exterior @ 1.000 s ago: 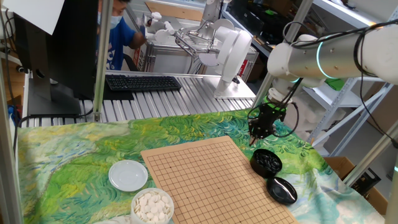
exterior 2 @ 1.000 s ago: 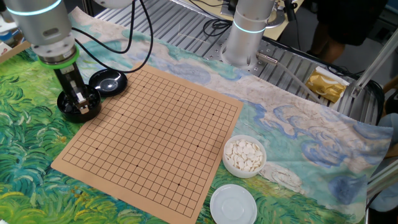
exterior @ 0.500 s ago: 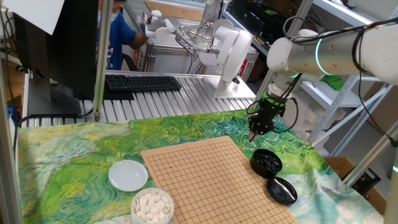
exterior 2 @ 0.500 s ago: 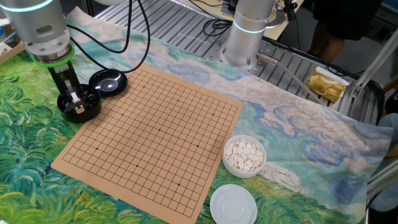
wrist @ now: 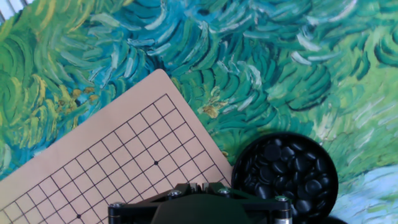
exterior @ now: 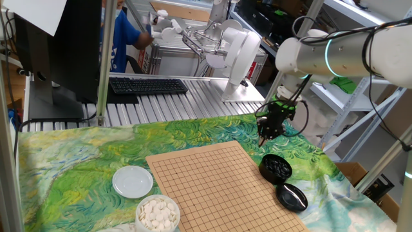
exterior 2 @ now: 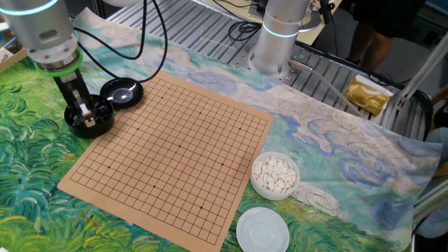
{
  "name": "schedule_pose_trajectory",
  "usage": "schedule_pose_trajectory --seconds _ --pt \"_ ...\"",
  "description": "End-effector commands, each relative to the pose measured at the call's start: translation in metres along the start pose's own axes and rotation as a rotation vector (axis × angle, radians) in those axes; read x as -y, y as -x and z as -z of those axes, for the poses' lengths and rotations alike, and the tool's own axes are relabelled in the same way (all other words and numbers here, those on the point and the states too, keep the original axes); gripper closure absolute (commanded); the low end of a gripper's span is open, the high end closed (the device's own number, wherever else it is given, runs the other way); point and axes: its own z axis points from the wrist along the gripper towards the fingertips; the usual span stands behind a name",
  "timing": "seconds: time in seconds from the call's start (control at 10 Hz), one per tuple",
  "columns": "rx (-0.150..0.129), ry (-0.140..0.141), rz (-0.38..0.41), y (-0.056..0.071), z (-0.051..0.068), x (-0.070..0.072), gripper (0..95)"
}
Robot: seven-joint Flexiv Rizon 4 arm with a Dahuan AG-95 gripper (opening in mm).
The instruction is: Play the first move as black on the 3-4 point in the upper right corner of the Go board
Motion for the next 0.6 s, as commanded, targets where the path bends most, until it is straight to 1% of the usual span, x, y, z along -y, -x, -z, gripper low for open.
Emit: schedule_pose_trajectory --seconds 0.1,0.3,0.4,0.5,0.6 --pt "0.003 -0.004 0.043 -0.0036 0.0004 0.0006 95.0" --pt "-0.001 -0.009 0.08 -0.0036 0.0004 0.0006 95.0" --pt "0.019 -0.063 0.111 -0.0036 0.0004 0.0006 95.0" --pt "0.042 -0.123 0.143 -0.0036 0.0004 0.0006 95.0" --pt "0.041 -0.118 0.138 -0.0036 0.0004 0.0006 95.0"
